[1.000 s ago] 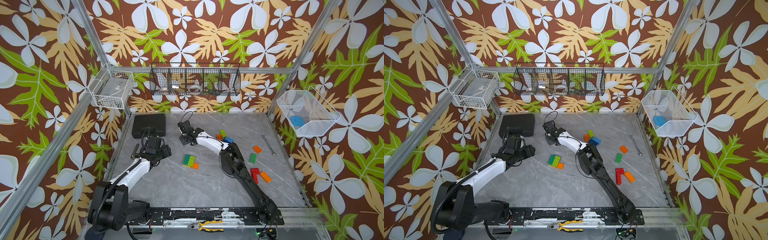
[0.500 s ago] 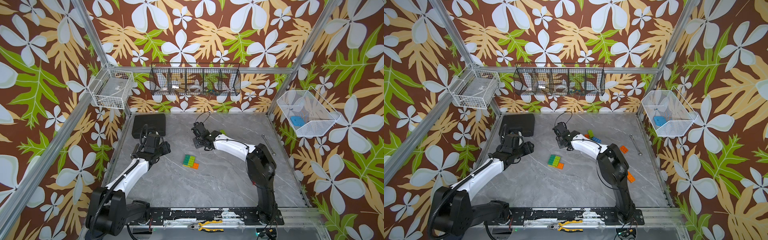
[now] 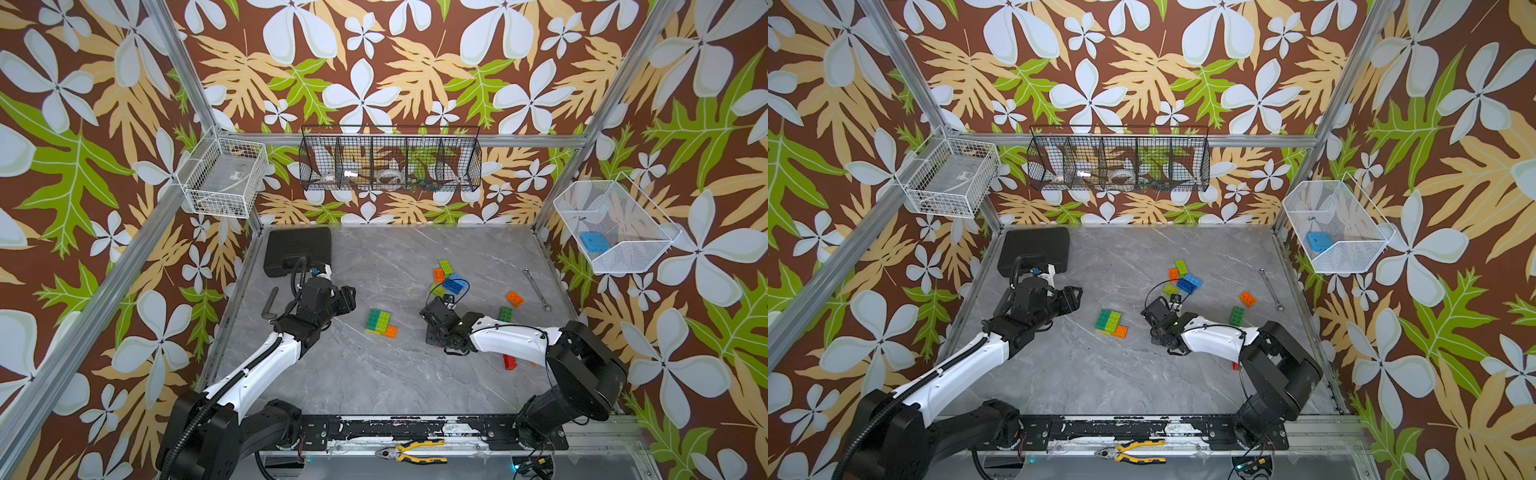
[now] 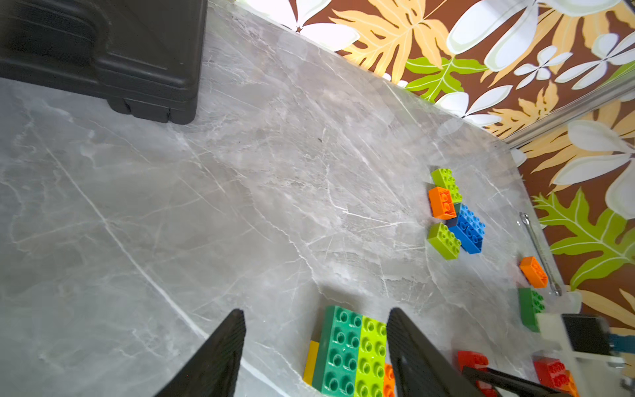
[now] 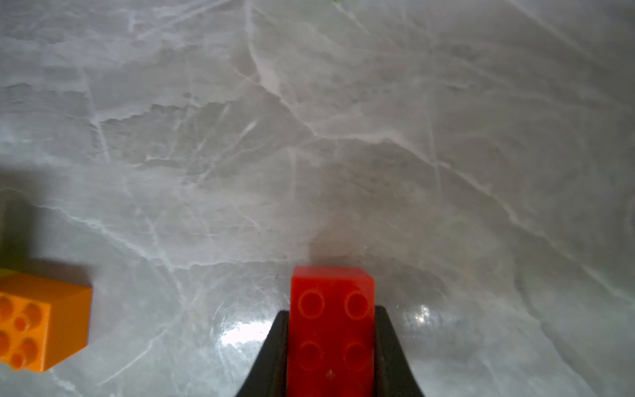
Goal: Assemble a rectangle with lego
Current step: Place the lego brick at the center of the board, then pick up the lego brick from the center of the board.
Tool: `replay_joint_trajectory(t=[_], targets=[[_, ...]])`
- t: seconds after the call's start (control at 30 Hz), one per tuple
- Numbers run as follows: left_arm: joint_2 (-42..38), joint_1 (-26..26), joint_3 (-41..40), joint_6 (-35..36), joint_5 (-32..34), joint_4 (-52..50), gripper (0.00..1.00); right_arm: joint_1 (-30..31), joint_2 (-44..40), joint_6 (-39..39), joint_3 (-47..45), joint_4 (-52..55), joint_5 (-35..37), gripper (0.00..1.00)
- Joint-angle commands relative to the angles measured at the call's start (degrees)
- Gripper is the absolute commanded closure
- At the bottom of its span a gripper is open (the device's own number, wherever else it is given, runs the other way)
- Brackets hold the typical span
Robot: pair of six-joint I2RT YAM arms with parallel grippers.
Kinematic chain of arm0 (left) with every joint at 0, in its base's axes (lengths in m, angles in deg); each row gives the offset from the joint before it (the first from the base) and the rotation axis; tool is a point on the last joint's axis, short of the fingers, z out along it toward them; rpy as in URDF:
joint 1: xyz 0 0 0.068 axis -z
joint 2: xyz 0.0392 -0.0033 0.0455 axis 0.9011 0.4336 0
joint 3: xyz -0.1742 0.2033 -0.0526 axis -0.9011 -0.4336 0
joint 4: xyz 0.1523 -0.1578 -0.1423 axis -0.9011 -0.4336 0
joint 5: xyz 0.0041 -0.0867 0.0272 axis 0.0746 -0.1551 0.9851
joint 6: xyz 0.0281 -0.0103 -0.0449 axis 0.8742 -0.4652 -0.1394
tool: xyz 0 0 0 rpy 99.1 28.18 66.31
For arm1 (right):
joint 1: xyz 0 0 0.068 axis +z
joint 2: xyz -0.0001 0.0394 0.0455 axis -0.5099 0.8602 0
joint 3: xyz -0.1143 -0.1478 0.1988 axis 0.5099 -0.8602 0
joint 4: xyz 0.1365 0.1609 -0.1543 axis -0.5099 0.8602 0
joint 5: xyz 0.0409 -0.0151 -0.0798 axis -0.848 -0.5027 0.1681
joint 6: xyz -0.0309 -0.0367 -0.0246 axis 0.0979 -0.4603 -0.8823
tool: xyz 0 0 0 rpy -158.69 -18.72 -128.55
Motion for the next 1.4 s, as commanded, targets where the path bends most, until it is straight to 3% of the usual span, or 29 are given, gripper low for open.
replay_joint_trajectory(t=[0.0,0.1,0.23,0.37,0.47,0.53,0.8,1.03,1.2,1.37], targets=[[-0.16,0.14,-0.30,-0.93,0.04,3.50,0.33,0.25,1.09,6.30,-0.69,-3.40,-1.21,0.73],[-0.66,0.14,-0.54,-0.44,0.36,3.29,0.33,0.35,1.38,6.31,-0.37,-4.62,-7.28,0.56],[-1.28,0.12,-0.63,0.16,0.79,2.82,0.33,0.66,-2.29,1.18,1.73,0.87,-10.69,0.47],[-1.33,0.13,-1.44,0.08,0.81,3.42,0.33,-2.47,-3.65,-15.82,6.62,6.81,-7.87,0.45],[-0.65,0.14,-2.12,-1.08,-0.40,4.80,0.33,-5.75,2.79,-28.13,12.16,8.64,-12.93,0.44],[-0.51,0.14,-1.95,-1.54,-1.01,4.67,0.33,-5.90,6.23,-31.80,15.16,8.98,-14.20,0.43],[-2.40,0.14,-2.65,-0.61,0.56,3.02,0.33,-5.65,7.38,-36.89,14.73,10.31,-20.43,0.32],[-0.30,0.14,-2.39,-1.41,-0.81,3.90,0.33,-3.98,5.04,-39.43,13.14,14.01,-21.34,0.28],[-0.48,0.14,-2.13,-1.33,-0.81,3.69,0.33,0.57,6.96,-41.24,16.09,18.07,-18.50,0.27],[-1.00,0.14,-2.29,-0.74,-0.38,3.07,0.33,1.30,7.32,-41.08,17.17,20.14,-13.89,0.27]])
